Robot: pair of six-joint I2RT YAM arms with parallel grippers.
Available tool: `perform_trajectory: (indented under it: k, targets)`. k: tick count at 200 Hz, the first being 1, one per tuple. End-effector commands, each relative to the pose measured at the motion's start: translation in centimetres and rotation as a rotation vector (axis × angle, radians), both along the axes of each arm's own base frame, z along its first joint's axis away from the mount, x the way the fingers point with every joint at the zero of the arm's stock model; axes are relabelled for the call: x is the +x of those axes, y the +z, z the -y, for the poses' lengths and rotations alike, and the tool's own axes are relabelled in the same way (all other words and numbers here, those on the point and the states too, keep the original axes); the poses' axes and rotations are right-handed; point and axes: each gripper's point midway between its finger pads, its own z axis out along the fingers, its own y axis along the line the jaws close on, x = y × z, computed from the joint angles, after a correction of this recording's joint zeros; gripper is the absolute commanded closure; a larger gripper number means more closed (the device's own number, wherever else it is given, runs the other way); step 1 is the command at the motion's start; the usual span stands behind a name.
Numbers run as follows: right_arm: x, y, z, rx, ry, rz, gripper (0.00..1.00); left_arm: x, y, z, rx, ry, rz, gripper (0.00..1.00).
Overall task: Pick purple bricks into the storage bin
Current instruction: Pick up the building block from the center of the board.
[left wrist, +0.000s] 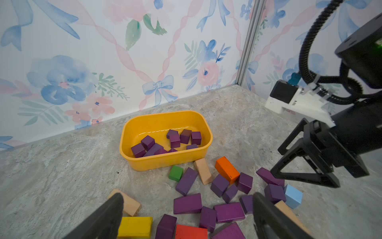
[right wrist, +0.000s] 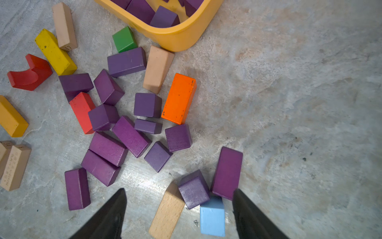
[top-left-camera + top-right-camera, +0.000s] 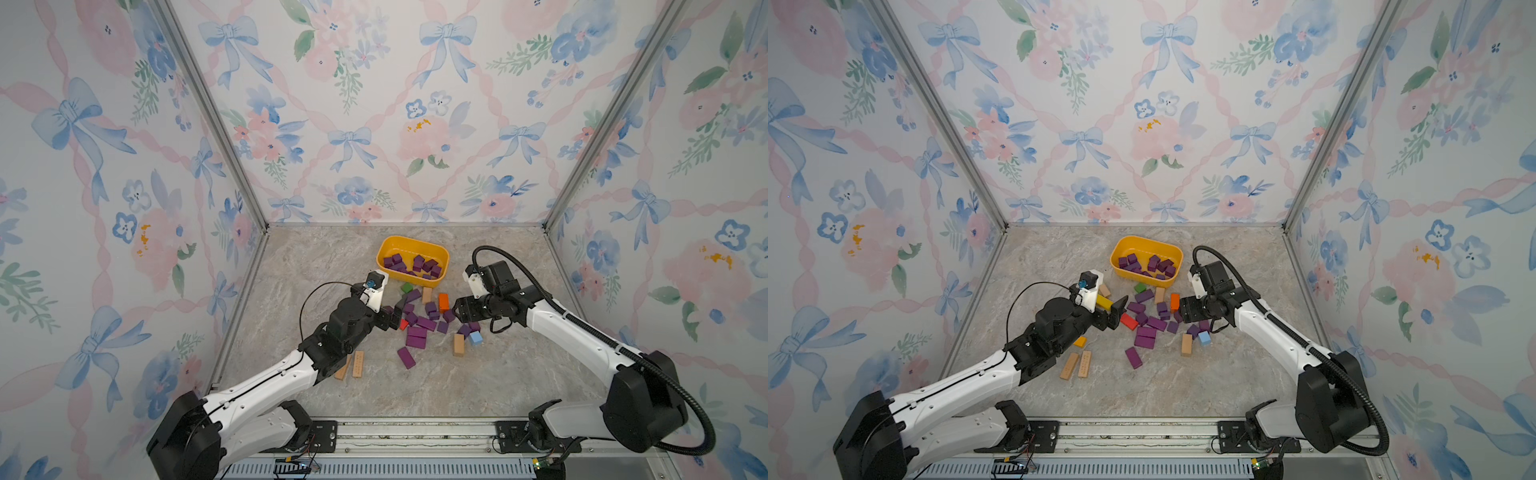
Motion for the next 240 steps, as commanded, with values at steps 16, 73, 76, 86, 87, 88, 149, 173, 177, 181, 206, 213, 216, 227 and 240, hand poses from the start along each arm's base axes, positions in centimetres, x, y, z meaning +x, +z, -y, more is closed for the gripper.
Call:
perform_trajectory:
  k: [16,73,76,86,87,88,149,173,177,181,206,213,216,227,240]
  targets:
    - [1.4,-1.1,-0.8,-0.014,-0.021,-0.046,0.28,-1.8,-0.4,-2.3,-0.051,0.029,0.033,0.02]
    - [2.7,-3.1,-0.8,-0.046,-0.058,-0.094,0.35,-2.6,-0.8,-3.9,-0.053,0.062,0.061,0.02]
    - [2.8,-3.1,-0.9,-0.045,-0.060,-0.095,0.35,-2.6,-0.8,-3.9,-0.054,0.059,0.061,0.02]
    - [3.0,-3.3,-0.9,-0.045,-0.064,-0.100,0.36,-2.6,-0.9,-3.7,-0.053,0.054,0.056,0.02]
    - [3.0,-3.3,-0.9,-0.045,-0.064,-0.100,0.36,-2.6,-0.9,-3.7,-0.053,0.053,0.055,0.02]
    - [3.0,-3.4,-0.9,-0.046,-0.065,-0.101,0.36,-2.6,-1.0,-3.7,-0.052,0.053,0.054,0.02]
    - [3.1,-4.0,-1.1,-0.050,-0.069,-0.133,0.46,-1.6,-2.2,-2.4,-0.032,0.042,-0.001,0.02]
    - [2.7,-4.8,-1.5,-0.051,-0.053,-0.150,0.47,-1.4,-1.7,-2.0,-0.047,0.039,-0.005,0.02]
    - [2.6,-4.9,-1.7,-0.049,-0.046,-0.153,0.47,-1.3,-1.6,-1.9,-0.049,0.037,-0.005,0.02]
    - [2.5,-4.9,-2.0,-0.045,-0.038,-0.155,0.48,-1.3,-1.5,-1.9,-0.050,0.037,-0.004,0.02]
    - [1.9,-5.6,-3.4,-0.053,0.006,-0.178,0.50,-1.0,-0.9,-1.5,-0.058,0.033,-0.001,0.02]
    - [1.8,-5.9,-3.5,-0.065,0.013,-0.185,0.51,-1.0,-0.8,-1.4,-0.062,0.031,-0.002,0.02]
    - [1.8,-6.0,-3.6,-0.071,0.015,-0.188,0.51,-0.9,-0.8,-1.4,-0.063,0.030,-0.003,0.02]
    - [1.8,-6.4,-3.6,-0.095,0.013,-0.196,0.52,-0.9,-0.5,-1.2,-0.069,0.027,-0.004,0.02]
    - [1.8,-6.6,-3.2,-0.147,0.000,-0.205,0.53,-0.9,-0.3,-1.0,-0.074,0.019,-0.002,0.02]
